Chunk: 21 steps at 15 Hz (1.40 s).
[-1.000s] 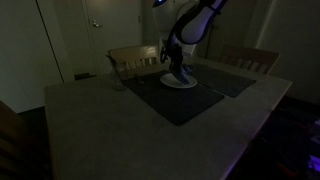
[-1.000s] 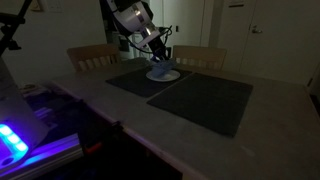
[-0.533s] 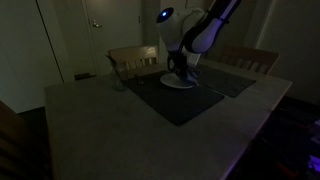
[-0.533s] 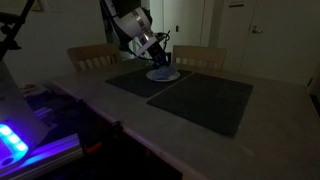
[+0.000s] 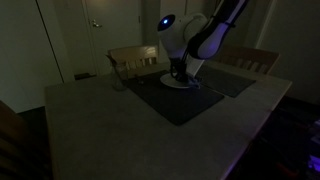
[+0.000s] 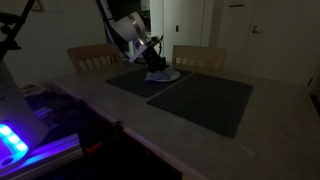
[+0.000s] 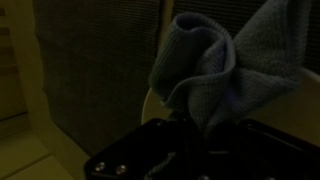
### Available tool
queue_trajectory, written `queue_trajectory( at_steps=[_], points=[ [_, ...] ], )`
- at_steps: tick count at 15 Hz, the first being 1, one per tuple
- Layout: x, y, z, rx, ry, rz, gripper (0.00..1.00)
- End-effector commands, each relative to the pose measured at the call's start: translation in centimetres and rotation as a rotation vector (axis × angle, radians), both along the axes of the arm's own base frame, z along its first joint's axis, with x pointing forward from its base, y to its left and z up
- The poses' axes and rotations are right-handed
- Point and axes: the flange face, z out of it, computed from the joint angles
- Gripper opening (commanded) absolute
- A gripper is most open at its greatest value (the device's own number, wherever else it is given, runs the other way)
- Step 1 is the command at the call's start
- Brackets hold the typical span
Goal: Use the towel to wipe the plate
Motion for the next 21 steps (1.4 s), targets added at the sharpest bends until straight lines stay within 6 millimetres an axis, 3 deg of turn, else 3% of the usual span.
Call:
queue_trajectory(
  at_steps=[1, 11, 21],
  points=[
    [-0.6, 0.9, -0.7, 0.031, -0.051, -0.041, 0.03],
    [1.5, 1.9, -0.5, 0.215, -0.172, -0.109, 0.03],
    [3.9, 0.3, -0.9, 0.526, -0.25, -0.153, 0.03]
  ],
)
